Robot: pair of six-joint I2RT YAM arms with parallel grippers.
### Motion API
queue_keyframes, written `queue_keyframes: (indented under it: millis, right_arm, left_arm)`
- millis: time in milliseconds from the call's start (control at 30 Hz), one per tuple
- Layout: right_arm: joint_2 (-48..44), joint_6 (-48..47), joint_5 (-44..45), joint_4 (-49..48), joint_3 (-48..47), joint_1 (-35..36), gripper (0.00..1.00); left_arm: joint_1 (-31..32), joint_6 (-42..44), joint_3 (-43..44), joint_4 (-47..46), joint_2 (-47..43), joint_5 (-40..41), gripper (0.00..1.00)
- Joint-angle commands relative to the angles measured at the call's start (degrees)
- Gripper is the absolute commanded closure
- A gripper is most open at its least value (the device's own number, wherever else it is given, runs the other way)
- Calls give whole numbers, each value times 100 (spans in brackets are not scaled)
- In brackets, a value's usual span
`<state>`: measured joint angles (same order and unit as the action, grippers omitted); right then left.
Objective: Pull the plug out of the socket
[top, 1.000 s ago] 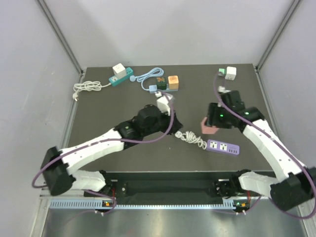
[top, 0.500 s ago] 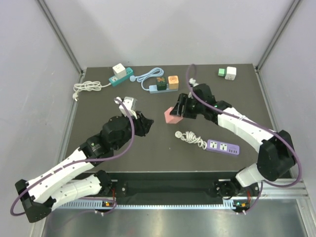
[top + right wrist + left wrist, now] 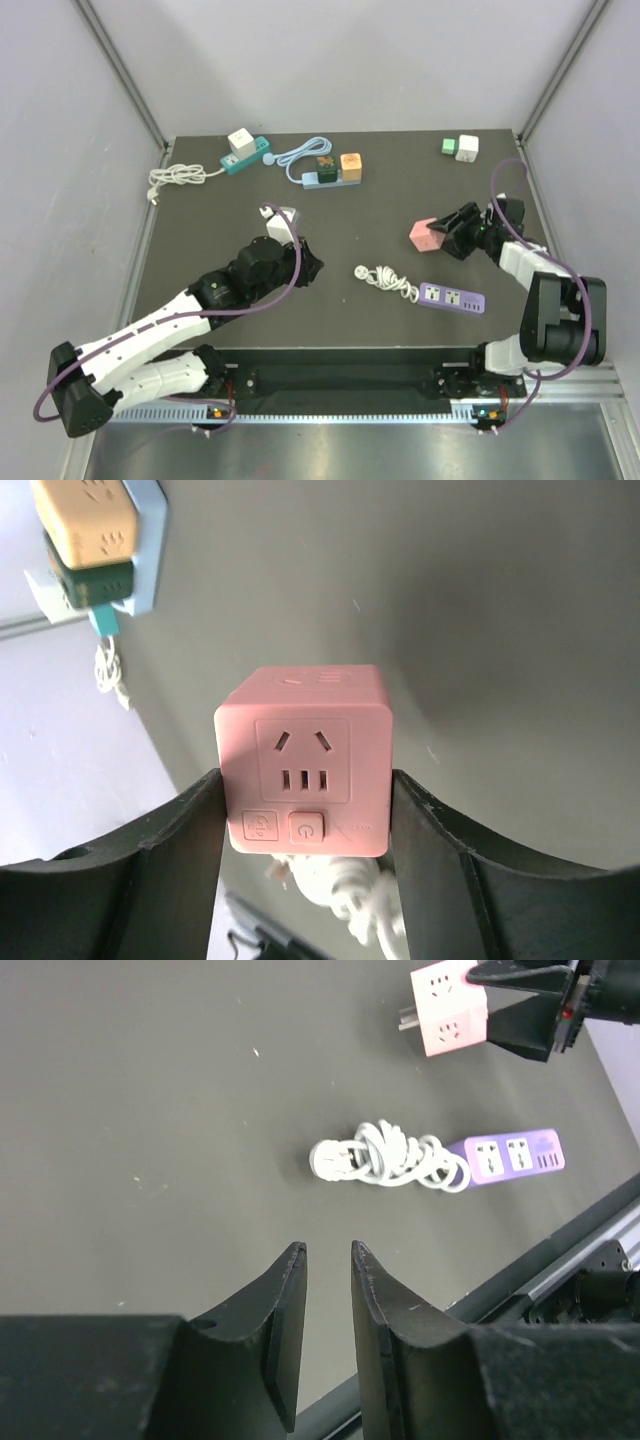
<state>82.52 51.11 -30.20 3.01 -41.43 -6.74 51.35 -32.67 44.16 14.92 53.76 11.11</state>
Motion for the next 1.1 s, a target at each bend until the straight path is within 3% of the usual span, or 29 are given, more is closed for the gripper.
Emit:
queue_keyframes:
  millis: [0, 100, 300, 400, 467, 500, 667, 800, 900, 933, 967, 1067]
  right_arm:
    - [-657, 127, -725, -397, 309, -195, 91]
    - [-764, 5, -759, -336, 582, -581, 87]
    - [-405, -452, -936, -116, 505, -1136, 71]
    - [-220, -715, -883, 86, 312, -1233, 47]
    - [-175, -883, -918, 279, 189, -1233, 11]
    - [-210, -1023, -892, 384, 75, -1233, 1]
    - [-980, -1665, -216, 1488, -400, -1216, 1]
    - [-1782, -2430, 1609, 2755, -1217, -830, 0]
    - [-2301, -2484, 3138, 3300, -1630, 188, 0]
    - [-2380, -2414, 3534, 3407, -1701, 965, 0]
    - [-2512, -2222, 4217, 3469, -1763, 1356, 0]
    - [-2705, -1861, 5160, 3225, -1554, 2719, 0]
  left_arm:
    - [-11, -108, 66, -410, 144, -293, 71]
    - [-11, -161, 66, -560, 240, -460, 71]
    - [-11, -144, 92, -587, 214, -575, 71]
    - [-11, -135, 75, -534, 74, -610, 69]
    - [-11, -135, 58, -473, -75, -672, 68]
    - [-11, -144, 31, -472, -137, -689, 68]
    - [-11, -240, -101, -376, -611, -812, 68]
    - [-11, -258, -232, -305, -980, -918, 68]
    - [-11, -267, -346, -200, -1270, -918, 68]
    - [-11, -267, -382, -165, -1402, -918, 67]
    - [-11, -258, -408, -156, -1473, -918, 67]
    - [-11, -249, -514, -77, -1640, -874, 66]
